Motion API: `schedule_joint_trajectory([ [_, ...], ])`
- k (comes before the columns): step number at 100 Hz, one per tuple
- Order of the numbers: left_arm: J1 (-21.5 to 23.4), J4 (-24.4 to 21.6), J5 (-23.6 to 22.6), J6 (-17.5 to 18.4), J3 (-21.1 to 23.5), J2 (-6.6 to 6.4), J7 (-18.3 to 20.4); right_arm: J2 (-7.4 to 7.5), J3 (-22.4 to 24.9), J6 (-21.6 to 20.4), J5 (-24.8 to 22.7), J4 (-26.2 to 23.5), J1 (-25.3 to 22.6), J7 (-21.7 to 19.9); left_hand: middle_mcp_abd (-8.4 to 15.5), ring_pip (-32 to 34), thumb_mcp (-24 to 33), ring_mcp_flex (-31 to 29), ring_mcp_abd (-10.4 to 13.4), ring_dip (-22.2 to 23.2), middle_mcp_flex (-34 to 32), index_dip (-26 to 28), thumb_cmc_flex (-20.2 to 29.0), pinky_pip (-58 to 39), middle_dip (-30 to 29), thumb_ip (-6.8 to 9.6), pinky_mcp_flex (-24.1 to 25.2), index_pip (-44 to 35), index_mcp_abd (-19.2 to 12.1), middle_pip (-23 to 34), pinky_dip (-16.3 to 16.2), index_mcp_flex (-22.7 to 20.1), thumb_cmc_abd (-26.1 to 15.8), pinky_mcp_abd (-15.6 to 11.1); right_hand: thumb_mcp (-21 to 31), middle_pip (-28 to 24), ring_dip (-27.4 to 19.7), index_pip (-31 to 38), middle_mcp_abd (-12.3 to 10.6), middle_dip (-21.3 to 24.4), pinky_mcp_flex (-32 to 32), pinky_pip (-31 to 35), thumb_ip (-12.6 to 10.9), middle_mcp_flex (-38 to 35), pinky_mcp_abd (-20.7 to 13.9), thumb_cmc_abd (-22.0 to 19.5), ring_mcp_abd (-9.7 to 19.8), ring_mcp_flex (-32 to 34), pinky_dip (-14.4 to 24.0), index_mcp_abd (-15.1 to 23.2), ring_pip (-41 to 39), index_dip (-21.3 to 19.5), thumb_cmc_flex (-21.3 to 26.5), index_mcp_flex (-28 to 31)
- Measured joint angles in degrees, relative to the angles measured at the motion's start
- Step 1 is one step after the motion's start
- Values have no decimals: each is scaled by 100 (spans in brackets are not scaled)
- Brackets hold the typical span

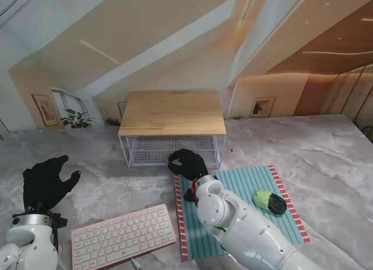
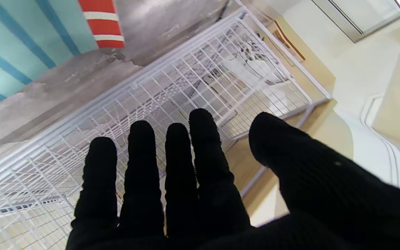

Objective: Unroll the mouse pad and set up the keyboard and mouse from the tabletop organizer

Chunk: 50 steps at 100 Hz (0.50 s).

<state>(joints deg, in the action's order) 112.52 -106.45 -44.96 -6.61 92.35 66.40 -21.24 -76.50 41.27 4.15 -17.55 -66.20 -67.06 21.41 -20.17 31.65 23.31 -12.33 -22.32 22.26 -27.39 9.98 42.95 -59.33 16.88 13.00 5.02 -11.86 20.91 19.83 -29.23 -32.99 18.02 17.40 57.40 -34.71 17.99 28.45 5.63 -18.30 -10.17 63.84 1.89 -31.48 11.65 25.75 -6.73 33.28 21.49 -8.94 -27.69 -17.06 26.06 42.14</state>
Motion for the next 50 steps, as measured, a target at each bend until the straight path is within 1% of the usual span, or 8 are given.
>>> schedule_joint_trajectory([
  [12, 12, -5, 104, 31, -11, 2, 0, 130, 286, -19, 1, -591, -386, -22, 0, 0, 0, 0, 0, 0, 0, 0, 0, 0, 0, 0, 0, 0, 0, 0, 0, 0, 0, 0, 0, 0, 0, 8, 1, -1, -18, 0, 0, 0, 9, 0, 0, 0, 0, 18, 1, 0, 0, 0],
  [19, 31, -11, 234, 72, -14, 7, -4, 207, 495, -65, 7, -934, -632, -105, 0, 0, 0, 0, 0, 0, 0, 0, 0, 0, 0, 0, 0, 0, 0, 0, 0, 0, 0, 0, 0, 1, 0, 10, 1, -1, -51, 0, 0, 0, 13, -1, 0, 0, 0, 68, 10, 0, 0, 0],
  [29, 85, -24, 285, 142, -13, 13, -9, 308, 829, -272, 125, -1327, -970, -329, 0, 0, 0, 0, 0, 0, 0, 0, 0, 0, 0, 0, 0, 0, 0, 0, 0, 0, 0, 0, 0, 2, 0, 13, 1, -1, -60, 0, 0, -3, 25, -1, 0, 0, 0, 81, 24, 1, 0, 0],
  [36, 130, -33, 305, 233, -9, 17, -9, 402, 1012, -429, 122, -1532, -1175, -422, 0, 0, 0, 0, 0, 0, 0, 0, 0, 0, 0, 0, 0, 0, 0, 0, 0, 0, 0, 0, -2, 3, -9, 13, 1, -1, -60, 0, 0, -4, 32, -1, 0, 0, 0, 145, 88, 10, 0, 0],
  [42, 162, -35, 362, 350, -7, 19, -4, 496, 1181, -469, 0, -1731, -1365, -524, 0, 0, 0, 0, 0, 0, 0, 0, 0, 0, 0, 0, 0, 0, 0, 0, 0, 0, 0, 0, -3, 76, -19, 13, 1, -1, -60, -1, 0, -5, 51, 0, 0, 2, 0, 154, 139, 43, 0, 0],
  [47, 179, -35, 414, 441, -9, 19, 12, 571, 1308, -461, -242, -1902, -1531, -551, 0, 0, 0, 0, 0, 0, 0, 0, 0, 0, 0, 0, 0, 0, 0, 0, 0, 0, 0, 0, -6, 145, -20, 94, 1, -1, -43, -6, 0, -5, 58, -1, 0, 2, 0, 207, 166, 4, 0, -57],
  [50, 186, -36, 446, 489, -14, 19, 28, 610, 1369, -456, -371, -1989, -1620, -551, 0, 0, 0, 0, 0, 0, 0, 0, 0, 0, 0, 0, 0, 0, 0, 0, 0, 0, 0, 0, -6, 162, -27, 3, 0, -1, 0, -23, 0, -6, 60, -1, 0, 2, 0, 230, 211, 61, 0, -128],
])
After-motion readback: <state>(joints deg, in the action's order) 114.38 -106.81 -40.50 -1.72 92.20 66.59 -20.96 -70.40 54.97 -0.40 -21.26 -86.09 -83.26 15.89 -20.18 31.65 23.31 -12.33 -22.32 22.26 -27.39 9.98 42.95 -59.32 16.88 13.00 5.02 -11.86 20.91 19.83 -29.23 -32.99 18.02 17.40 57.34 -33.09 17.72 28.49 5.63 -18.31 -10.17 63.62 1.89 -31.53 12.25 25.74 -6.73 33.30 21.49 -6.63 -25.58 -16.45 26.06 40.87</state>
